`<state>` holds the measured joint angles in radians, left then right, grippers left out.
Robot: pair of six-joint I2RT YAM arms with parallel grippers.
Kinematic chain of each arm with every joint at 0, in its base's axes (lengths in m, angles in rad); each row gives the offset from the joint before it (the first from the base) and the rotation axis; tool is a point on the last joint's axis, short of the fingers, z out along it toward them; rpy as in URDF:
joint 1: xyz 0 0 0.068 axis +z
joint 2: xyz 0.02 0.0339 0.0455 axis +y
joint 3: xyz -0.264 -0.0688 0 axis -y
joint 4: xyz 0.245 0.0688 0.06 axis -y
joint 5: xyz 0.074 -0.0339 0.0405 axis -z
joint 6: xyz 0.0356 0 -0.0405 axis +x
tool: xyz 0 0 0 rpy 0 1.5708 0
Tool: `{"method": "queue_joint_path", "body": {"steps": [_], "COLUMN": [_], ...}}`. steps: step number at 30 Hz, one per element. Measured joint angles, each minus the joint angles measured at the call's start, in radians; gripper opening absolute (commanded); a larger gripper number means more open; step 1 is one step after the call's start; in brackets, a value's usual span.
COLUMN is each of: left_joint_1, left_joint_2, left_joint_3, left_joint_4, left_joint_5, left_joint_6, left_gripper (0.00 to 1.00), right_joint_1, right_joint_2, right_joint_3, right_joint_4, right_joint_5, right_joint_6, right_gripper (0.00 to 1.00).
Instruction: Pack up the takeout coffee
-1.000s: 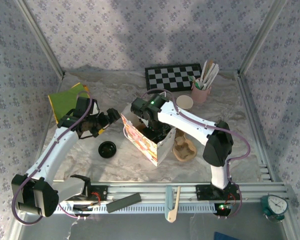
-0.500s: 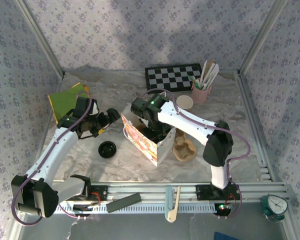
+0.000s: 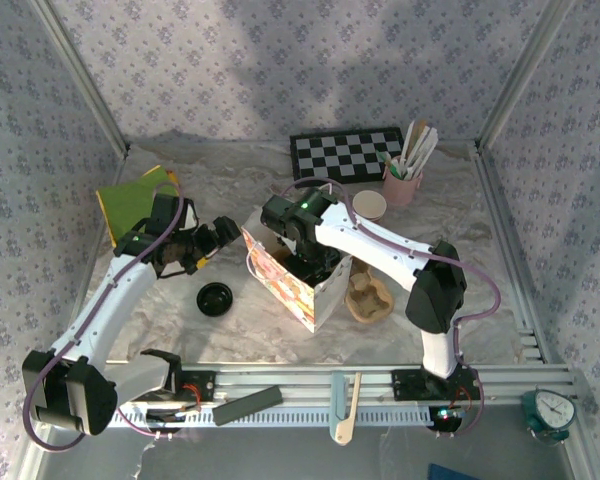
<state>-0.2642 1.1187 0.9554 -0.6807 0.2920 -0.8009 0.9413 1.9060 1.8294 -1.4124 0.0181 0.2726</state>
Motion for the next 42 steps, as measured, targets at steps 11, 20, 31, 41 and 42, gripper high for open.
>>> {"method": "queue_joint_path", "body": {"steps": [11,20,31,41,42], "left_joint_1": [0.0,0.0,0.0,-0.006,-0.006], "left_joint_2": [0.0,0.0,-0.001,-0.012,-0.012], "left_joint_3": [0.0,0.0,0.0,0.0,0.0], "left_joint_4": [0.0,0.0,0.0,-0.003,-0.003], "left_joint_5": [0.0,0.0,0.0,0.0,0.0], "left_joint_6": [0.0,0.0,0.0,-0.003,-0.003], "left_gripper": [1.0,1.0,1.0,1.0,1.0], "right_joint_1": [0.0,0.0,0.0,0.0,0.0], "right_joint_2": [0.0,0.0,-0.001,-0.009,-0.011], "right_joint_3": [0.0,-0.009,-0.07,-0.12,-0.124], "right_joint_4": [0.002,0.015,0.061,0.109,0.112], "right_joint_5": [0.0,0.0,-0.008,-0.024,-0.025], "right_joint_6": [0.0,0.0,0.0,0.0,0.0], "right_gripper": [0.6,0.6,0.59,0.59,0.59]}}
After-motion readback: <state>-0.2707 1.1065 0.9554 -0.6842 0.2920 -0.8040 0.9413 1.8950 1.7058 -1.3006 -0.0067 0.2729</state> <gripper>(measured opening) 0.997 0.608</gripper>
